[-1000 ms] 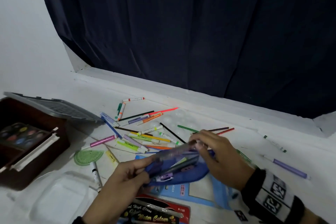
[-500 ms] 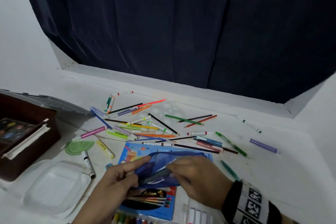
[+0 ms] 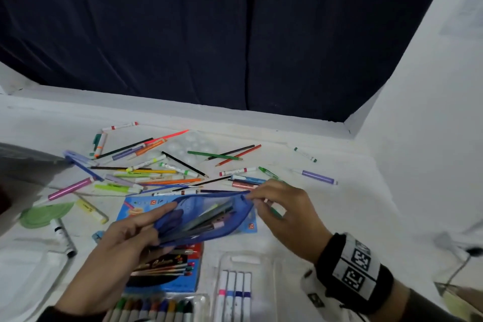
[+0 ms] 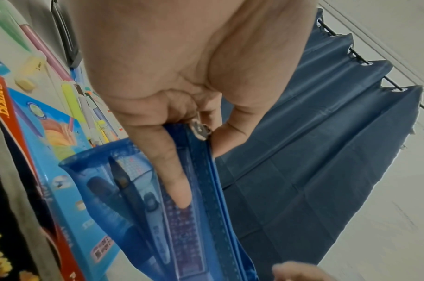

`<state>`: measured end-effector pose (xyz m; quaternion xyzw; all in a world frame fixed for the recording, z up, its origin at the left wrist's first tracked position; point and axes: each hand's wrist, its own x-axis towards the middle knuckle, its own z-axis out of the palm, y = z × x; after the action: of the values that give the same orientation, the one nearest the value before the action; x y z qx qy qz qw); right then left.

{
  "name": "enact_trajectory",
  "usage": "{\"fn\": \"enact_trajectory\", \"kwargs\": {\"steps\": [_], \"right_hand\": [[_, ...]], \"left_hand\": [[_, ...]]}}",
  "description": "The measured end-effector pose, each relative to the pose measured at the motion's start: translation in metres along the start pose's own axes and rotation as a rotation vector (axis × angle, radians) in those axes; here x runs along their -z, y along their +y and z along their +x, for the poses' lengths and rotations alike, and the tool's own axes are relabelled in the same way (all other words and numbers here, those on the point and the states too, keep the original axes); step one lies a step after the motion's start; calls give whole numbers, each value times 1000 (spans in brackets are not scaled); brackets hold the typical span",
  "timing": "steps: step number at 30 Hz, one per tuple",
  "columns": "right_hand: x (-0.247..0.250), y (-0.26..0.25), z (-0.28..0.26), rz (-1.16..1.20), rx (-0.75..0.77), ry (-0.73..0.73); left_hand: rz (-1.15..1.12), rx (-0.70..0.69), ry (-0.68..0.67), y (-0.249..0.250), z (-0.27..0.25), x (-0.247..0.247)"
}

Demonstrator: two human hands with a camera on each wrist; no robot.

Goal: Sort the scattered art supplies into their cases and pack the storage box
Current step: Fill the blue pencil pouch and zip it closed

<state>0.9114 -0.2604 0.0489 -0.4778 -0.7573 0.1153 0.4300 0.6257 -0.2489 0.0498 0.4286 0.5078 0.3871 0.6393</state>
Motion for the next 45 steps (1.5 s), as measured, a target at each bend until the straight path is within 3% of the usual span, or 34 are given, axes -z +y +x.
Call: {"fn": "enact_trajectory", "kwargs": {"steps": [3, 7, 11, 15, 20, 22, 31, 38, 45], "right_hand": [[15, 26, -10, -171, -180, -120], [25, 53, -27, -557, -481, -560], [18, 69, -26, -707, -590, -745], [16, 81, -12, -691, -598, -728], [25, 89, 17, -509, -575, -383], [26, 93, 32, -524, -545, -333], [1, 137, 67, -688, -664, -592], [-7, 136, 64, -736, -644, -644], [-3, 138, 54, -746, -721, -659]], "left_hand": [[-17, -5, 0, 2, 2, -6], [-33, -24, -36, 4, 4, -16], [3, 3, -51, 2, 10, -17], [31, 31, -47, 2, 12, -18], [33, 56, -72, 6, 16, -17], [47, 58, -84, 5, 18, -18], [140, 56, -162, -10, 26, -18], [185, 34, -190, -17, 28, -13], [204, 47, -203, -9, 22, -11]]}}
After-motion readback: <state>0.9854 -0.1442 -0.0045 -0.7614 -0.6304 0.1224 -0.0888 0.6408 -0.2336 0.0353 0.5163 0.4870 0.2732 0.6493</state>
